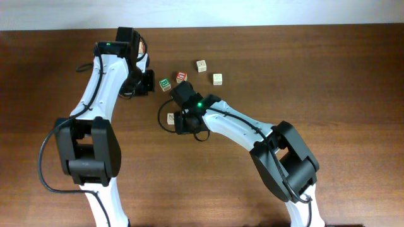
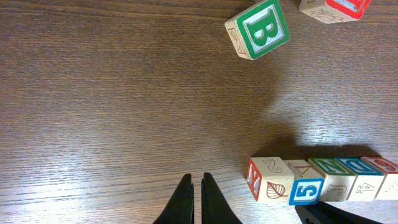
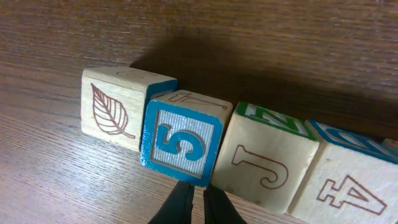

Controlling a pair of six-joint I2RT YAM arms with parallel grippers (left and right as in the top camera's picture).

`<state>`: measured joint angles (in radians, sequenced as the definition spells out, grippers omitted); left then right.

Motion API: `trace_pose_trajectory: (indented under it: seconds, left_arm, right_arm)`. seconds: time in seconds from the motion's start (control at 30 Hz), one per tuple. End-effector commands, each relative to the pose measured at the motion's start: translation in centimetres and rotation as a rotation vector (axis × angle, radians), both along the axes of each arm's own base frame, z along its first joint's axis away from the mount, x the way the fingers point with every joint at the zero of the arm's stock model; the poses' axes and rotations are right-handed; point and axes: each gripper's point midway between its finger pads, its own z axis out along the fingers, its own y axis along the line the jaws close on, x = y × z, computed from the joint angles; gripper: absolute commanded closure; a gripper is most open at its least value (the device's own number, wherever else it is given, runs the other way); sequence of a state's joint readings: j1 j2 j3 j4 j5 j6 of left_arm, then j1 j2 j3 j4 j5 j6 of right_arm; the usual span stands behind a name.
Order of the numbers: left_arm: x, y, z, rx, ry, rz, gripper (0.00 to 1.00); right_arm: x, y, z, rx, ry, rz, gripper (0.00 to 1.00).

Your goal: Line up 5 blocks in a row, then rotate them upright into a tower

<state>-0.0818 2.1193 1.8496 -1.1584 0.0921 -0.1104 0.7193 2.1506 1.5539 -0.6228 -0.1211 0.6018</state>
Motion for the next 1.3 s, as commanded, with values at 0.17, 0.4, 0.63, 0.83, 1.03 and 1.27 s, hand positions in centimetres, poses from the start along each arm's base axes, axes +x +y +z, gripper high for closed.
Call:
trace_pose_trajectory:
  seconds: [0.17, 0.4, 0.63, 0.83, 1.03, 1.27]
  left_arm:
    - [0.0, 0.5, -0.5, 0.011, 0.012, 0.012, 0.95]
    - [-0.1, 0.5, -0.5, 0.011, 0.016, 0.012, 0.96]
    - [-0.5, 0.5, -0.6, 0.012, 0.034, 0.012, 0.99]
    - [-2.3, 0.5, -0.7, 0.011, 0.104, 0.005, 1.0]
    - [-4.2, -1.2, -2.0, -0.124, 0.169, -0.085, 1.0]
    - [-6.4, -3.2, -6.0, -0.354, 0.175, -0.187, 1.0]
  right_arm:
    - [0.1, 0.1, -0.7, -0.018, -0.007, -0.005, 0.9]
    - [-0.1, 0.3, -0.6, -0.006, -0.001, 0.002, 0.91]
    - [0.8, -0.5, 5.2, 0.076, -0.01, 0.046, 0.91]
    - [1.9, -5.0, 9.0, 0.268, 0.065, 0.161, 0.96]
    - [2.2, -11.0, 8.4, 0.421, 0.115, 0.218, 0.96]
    - [1.5, -14.1, 5.8, 0.658, 0.085, 0.207, 0.96]
